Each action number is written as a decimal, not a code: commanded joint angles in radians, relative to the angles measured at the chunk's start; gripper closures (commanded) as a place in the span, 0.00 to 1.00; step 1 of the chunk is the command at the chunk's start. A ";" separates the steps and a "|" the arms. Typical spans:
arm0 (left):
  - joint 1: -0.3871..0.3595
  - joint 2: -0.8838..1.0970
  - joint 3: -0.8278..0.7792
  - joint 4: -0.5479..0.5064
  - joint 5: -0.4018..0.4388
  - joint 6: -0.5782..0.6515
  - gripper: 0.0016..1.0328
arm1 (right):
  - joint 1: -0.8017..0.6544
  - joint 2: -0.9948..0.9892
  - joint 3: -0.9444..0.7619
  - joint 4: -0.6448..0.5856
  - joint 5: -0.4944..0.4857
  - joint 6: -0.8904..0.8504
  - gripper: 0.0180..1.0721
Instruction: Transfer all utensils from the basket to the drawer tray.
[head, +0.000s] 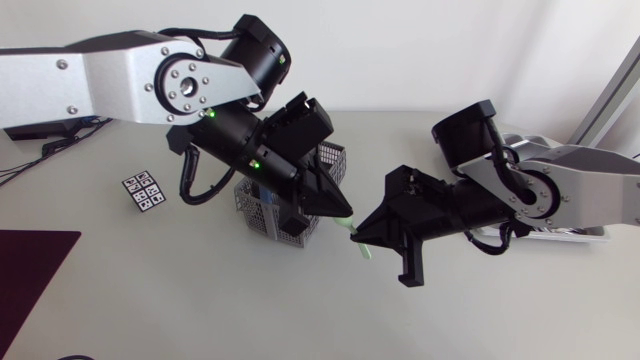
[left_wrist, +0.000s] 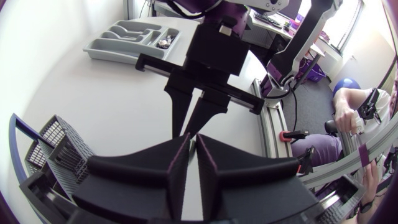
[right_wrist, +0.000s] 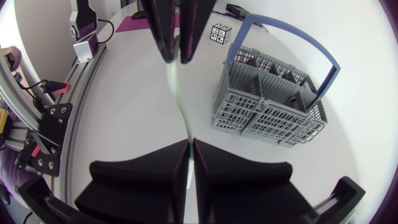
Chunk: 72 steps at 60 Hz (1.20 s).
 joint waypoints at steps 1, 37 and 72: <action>0.013 0.008 0.001 -0.016 0.009 -0.013 0.67 | 0.002 -0.003 -0.007 -0.003 0.005 -0.004 0.95; 0.133 -0.059 0.019 0.342 -0.091 -0.294 0.11 | -0.205 0.110 -0.027 -0.121 0.123 -0.222 0.95; 0.372 -0.079 -0.062 0.282 -0.216 -0.242 0.11 | -0.859 0.231 0.097 0.072 0.254 -0.611 0.94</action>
